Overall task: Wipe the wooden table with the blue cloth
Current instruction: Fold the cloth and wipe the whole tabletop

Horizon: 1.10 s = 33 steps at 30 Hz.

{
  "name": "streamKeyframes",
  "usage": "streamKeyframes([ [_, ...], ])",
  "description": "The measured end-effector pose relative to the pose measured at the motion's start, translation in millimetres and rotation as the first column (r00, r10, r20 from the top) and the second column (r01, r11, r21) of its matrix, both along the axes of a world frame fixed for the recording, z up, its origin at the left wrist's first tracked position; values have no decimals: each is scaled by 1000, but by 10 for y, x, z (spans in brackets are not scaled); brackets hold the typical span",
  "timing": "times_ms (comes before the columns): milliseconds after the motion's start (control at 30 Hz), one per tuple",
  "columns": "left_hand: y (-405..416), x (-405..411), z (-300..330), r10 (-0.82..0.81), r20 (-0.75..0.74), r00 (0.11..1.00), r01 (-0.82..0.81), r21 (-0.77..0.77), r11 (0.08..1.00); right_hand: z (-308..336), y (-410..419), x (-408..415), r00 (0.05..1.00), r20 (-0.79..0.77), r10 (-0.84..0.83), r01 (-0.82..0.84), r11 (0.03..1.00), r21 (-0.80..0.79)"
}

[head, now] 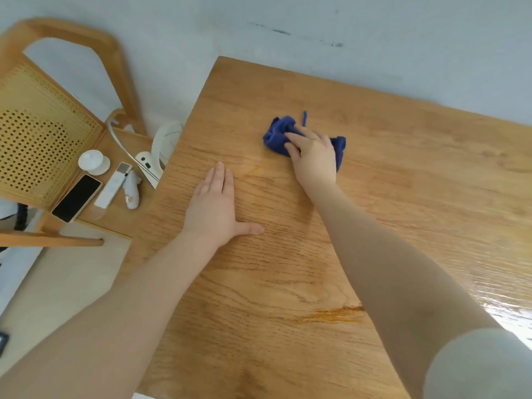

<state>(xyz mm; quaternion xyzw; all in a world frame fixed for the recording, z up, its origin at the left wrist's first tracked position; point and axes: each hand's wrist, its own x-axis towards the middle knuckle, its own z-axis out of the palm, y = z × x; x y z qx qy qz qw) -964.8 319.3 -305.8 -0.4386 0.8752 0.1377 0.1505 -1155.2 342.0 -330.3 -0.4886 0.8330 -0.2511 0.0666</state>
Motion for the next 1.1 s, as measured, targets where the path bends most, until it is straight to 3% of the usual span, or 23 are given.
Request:
streamKeyframes([
  [133,6,-11,50,6,5,1000,-6,14,1000,-8,-66,-15,1000,-22,-16,16,999,33],
  [267,23,-9,105,25,-3,1000,-25,40,999,-47,336,260,986,-71,153,-158,985,-64],
  [467,29,-66,147,44,24,999,-46,65,997,-38,542,84,901,-40,432,-434,899,-64],
  [633,3,-75,119,49,35,998,-51,65,997,-56,-17,-387,967,-89,237,-240,971,-21],
  [800,15,-40,109,69,18,997,-70,48,996,-78,-171,-323,966,-174,190,-183,982,54],
  [967,69,-45,126,156,-14,988,-157,-20,987,-165,486,542,859,-199,472,-476,879,29],
  [1100,91,44,66,145,-87,986,-149,-44,988,-150,602,700,850,-104,516,-518,855,2],
])
